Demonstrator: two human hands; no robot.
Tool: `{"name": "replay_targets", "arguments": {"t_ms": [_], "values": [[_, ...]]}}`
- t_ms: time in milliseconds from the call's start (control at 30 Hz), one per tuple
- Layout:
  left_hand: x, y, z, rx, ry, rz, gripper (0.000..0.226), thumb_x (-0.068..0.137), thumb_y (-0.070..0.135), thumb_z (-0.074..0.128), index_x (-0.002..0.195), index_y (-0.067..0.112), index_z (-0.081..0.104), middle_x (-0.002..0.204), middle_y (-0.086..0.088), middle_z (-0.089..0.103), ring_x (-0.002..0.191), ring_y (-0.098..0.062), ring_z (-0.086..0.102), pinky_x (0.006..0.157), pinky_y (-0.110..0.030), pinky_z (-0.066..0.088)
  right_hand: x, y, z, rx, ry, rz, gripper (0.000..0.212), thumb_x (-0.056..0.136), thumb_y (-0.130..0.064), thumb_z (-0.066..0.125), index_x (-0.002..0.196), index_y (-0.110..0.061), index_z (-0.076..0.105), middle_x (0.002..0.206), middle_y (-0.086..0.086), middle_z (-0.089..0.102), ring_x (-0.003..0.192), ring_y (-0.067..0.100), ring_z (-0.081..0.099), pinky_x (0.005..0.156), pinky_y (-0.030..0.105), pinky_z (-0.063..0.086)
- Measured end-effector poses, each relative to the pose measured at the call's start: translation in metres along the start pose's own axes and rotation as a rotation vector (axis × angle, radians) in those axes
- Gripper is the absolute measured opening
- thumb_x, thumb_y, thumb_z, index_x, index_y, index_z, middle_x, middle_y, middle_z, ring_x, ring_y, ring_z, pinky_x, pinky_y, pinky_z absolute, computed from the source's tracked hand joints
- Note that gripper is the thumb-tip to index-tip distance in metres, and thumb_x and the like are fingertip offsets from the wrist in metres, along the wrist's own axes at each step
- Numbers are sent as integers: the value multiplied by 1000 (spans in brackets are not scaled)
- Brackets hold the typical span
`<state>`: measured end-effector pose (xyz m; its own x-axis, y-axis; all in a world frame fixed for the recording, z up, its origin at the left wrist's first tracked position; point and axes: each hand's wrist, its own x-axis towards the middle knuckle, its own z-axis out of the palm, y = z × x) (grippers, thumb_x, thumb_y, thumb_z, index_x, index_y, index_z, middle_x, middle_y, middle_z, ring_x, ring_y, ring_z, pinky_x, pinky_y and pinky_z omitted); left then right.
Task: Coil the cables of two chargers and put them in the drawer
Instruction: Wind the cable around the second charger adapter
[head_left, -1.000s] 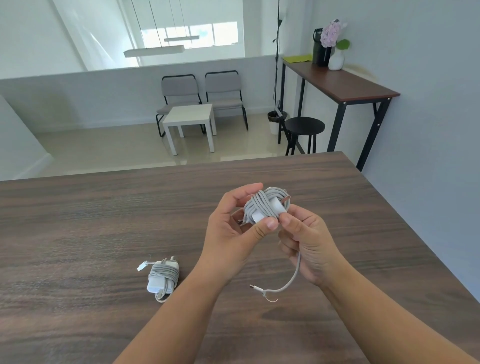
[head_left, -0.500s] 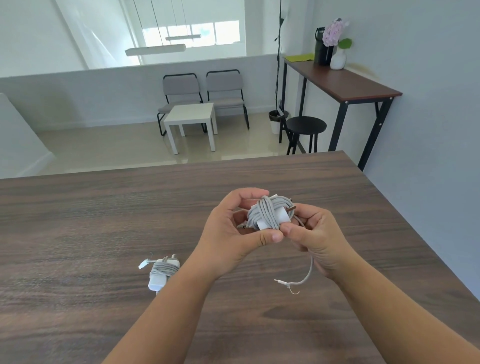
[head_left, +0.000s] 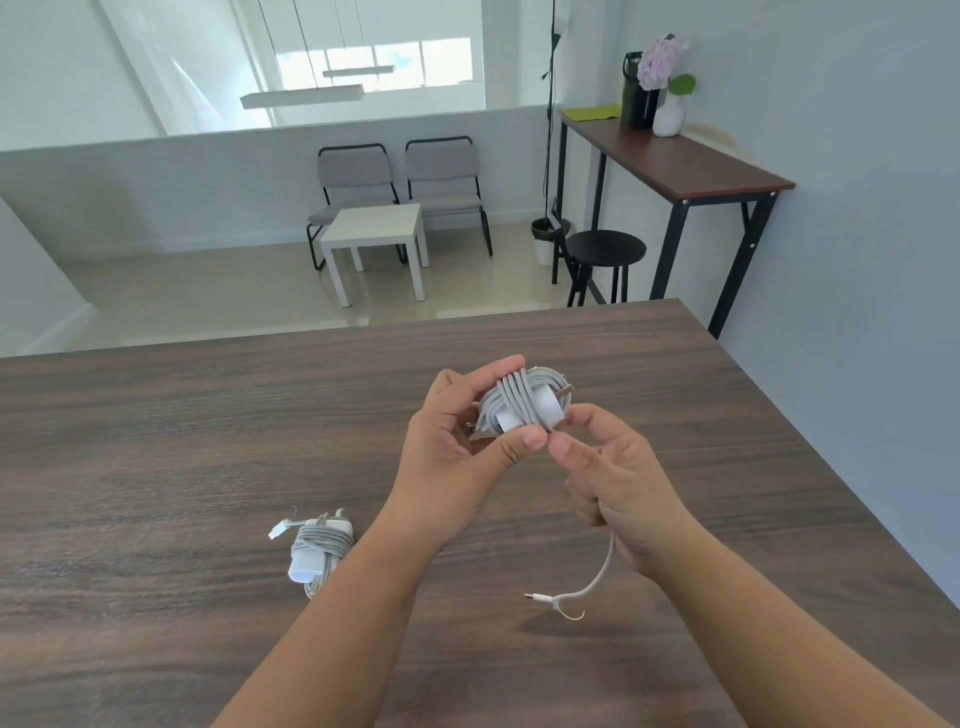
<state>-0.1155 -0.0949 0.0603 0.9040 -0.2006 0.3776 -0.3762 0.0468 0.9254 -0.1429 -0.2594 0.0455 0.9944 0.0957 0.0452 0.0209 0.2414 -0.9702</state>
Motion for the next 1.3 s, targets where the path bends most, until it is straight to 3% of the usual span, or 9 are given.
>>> {"name": "replay_targets", "arguments": {"t_ms": [200,367,500,633,733,833,1000,1133,1300], "values": [[-2,-7,0,-89,-20,-46,57,68,30,82,123,34,66,110,-20,54,104,-16,61,94,-36,53,-5,-2,4,-4,-76,113,41,82,-53,63,110,-24,54,47,-6,24,40,9,13,40,18,14],[-1,-7,-3,-237,-78,-104,64,69,20,84,128,27,64,127,-23,59,116,-25,61,93,-34,52,-6,0,6,-62,-124,75,43,89,-47,54,131,-46,46,51,-3,19,45,12,12,42,21,15],[-1,-7,-3,-289,-51,-128,63,61,20,89,120,29,68,117,-9,66,104,-19,66,89,-34,53,-4,-1,4,-127,-118,26,44,87,-44,57,130,-40,52,50,-5,23,43,8,16,40,20,17],[-5,-10,-2,-151,-45,-131,66,61,23,86,123,32,64,94,12,65,89,-11,65,84,-32,55,-3,0,0,-81,-59,16,45,79,-39,69,123,-27,61,53,-1,34,43,5,26,40,15,24],[-3,-6,-7,53,-143,-78,62,68,35,83,125,45,61,101,0,61,91,-18,60,89,-35,55,-6,-4,-1,-92,-65,-8,32,87,-16,68,118,-11,62,56,0,49,39,-1,40,42,8,32],[0,-1,-12,220,-239,10,49,73,40,78,119,48,62,102,-5,53,88,-9,54,82,-19,48,-10,-12,1,-93,-128,-43,27,91,9,50,116,4,57,50,-10,61,38,-4,51,43,5,40],[-2,-2,-12,239,-224,45,48,74,39,78,119,43,62,105,-7,52,90,-13,57,81,-17,48,-13,-17,2,-120,-69,-51,26,89,5,53,114,0,62,58,-11,68,47,-5,60,49,5,44],[-1,-8,-13,456,-107,160,50,78,39,79,124,36,60,98,3,44,91,-10,50,85,-12,43,-9,2,2,-443,57,-126,24,89,-24,64,110,-17,73,100,-7,76,97,5,69,88,22,52],[2,-13,-22,655,-90,228,51,79,40,76,127,35,59,96,11,38,89,-3,44,85,-6,37,-10,-5,-1,-1095,35,-284,17,94,-31,56,98,-29,73,73,-11,69,68,7,59,69,31,48]]}}
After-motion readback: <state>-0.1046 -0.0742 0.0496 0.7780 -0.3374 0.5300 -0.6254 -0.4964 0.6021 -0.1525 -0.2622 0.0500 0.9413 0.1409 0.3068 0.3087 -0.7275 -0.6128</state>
